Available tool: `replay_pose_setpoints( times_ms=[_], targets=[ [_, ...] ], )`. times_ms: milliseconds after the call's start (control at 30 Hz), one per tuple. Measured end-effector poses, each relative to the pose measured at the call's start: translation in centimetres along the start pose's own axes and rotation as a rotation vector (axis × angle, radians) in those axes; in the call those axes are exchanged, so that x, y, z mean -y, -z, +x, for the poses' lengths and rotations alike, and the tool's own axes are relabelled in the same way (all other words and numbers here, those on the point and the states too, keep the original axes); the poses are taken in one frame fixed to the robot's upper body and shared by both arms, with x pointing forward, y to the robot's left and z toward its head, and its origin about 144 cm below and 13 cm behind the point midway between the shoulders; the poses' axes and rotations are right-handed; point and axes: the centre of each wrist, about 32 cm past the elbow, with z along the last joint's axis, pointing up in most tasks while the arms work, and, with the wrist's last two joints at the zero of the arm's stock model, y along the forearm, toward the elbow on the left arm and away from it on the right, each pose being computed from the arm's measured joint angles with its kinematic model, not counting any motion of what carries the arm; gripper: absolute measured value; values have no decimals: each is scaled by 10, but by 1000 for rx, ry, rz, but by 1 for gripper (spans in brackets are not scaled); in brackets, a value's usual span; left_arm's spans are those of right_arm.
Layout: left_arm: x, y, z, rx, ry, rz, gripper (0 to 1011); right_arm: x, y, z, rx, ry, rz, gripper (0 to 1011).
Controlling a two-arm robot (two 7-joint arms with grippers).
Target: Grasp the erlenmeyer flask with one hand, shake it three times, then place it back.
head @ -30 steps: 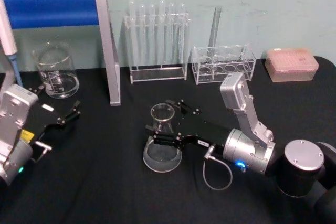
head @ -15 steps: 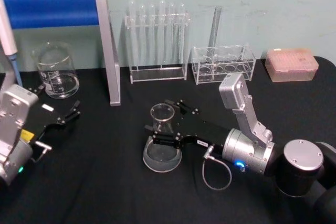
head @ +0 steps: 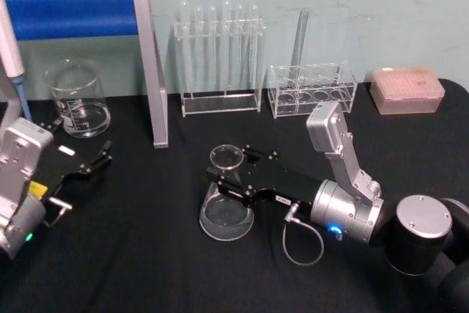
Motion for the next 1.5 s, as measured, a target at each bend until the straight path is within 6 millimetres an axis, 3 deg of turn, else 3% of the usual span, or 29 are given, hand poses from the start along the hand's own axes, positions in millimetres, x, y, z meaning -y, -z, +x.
replay_pose_setpoints(
  times_ms=[67, 200, 600, 1500],
  targets=[
    [0, 0, 0, 0, 0, 0, 1001, 0, 0, 0, 0, 0, 0, 536],
    [0, 0, 0, 0, 0, 0, 1001, 0, 0, 0, -1, 0, 0, 449],
    [0, 0, 0, 0, 0, 0, 1001, 2, -4, 1, -9, 29, 6, 449],
    [0, 0, 0, 0, 0, 0, 1001, 15, -75, -9, 44, 341, 96, 450]
  ],
)
